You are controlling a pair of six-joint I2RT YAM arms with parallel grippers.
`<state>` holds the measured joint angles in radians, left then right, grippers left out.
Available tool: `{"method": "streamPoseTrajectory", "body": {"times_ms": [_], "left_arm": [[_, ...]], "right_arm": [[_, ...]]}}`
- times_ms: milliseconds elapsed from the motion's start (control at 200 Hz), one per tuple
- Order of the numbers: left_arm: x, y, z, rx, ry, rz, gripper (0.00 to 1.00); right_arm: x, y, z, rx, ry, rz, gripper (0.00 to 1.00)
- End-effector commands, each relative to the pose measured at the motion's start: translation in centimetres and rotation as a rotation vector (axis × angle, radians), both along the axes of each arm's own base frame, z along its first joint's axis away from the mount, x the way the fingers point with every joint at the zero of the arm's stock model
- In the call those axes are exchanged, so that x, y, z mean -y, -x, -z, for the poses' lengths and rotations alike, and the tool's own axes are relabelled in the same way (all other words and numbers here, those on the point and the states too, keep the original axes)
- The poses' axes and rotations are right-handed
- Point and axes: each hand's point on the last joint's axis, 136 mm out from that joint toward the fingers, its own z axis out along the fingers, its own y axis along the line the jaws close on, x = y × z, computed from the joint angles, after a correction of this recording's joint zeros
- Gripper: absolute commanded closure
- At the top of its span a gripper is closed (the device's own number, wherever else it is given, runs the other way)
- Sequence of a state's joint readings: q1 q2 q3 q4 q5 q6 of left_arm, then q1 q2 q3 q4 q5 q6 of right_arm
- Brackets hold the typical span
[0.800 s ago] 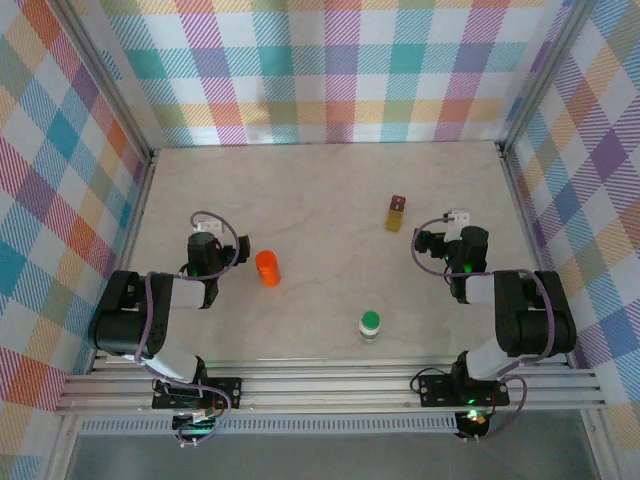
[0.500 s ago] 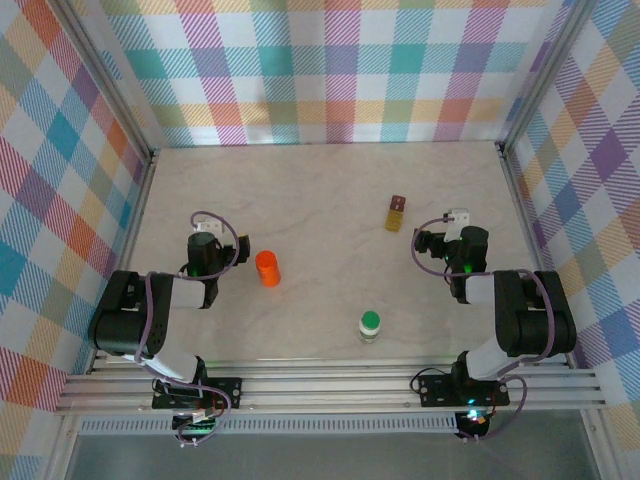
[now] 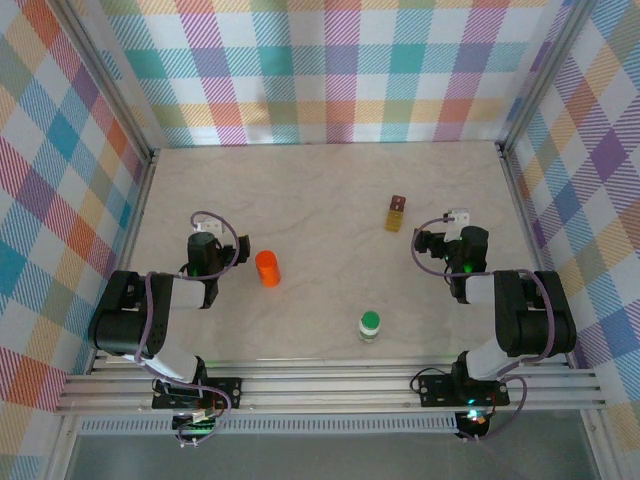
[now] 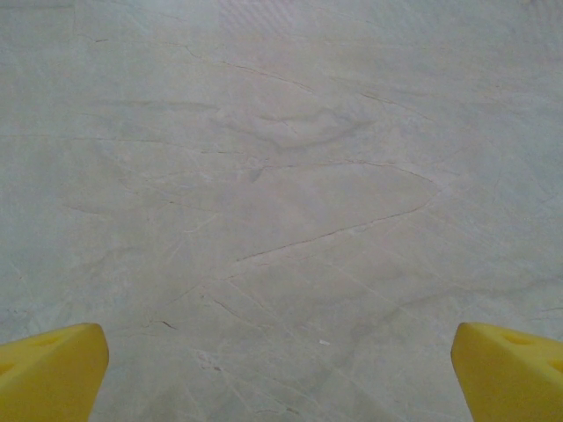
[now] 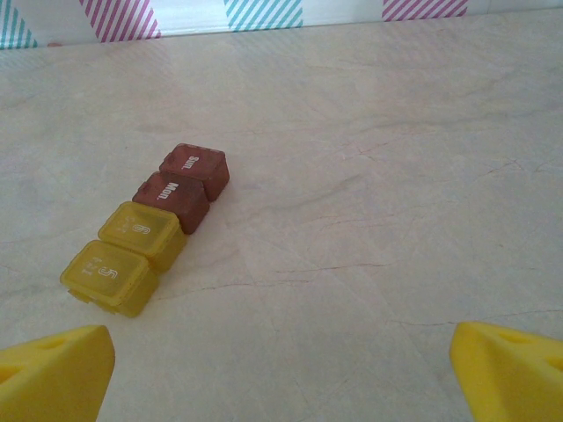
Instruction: Sort the pills into containers
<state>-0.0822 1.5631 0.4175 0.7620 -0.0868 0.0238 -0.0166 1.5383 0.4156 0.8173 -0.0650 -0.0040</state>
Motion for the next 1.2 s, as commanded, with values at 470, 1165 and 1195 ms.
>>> {"method": "streamPoseTrajectory", "body": {"times_ms": [470,1165,1195], "left_arm": [[-0.45,-0.71,-0.94,0.028,0.014,0.009,0.00],[-0.35,-0.73,-0.97,0.030,0.014,0.011,0.00],[-0.40,-0.75,-1.00,0.030,0.015,0.009,0.00]], "right_arm": [[-0.44,0.02,-0.19,0.004,-0.017,-0.014,0.01],[-0.48,0.01,-0.20,0.004,-0.018,-0.014,0.01],[-0.45,0.01,-0.24,0.005,-0.018,-0.014,0.01]]}}
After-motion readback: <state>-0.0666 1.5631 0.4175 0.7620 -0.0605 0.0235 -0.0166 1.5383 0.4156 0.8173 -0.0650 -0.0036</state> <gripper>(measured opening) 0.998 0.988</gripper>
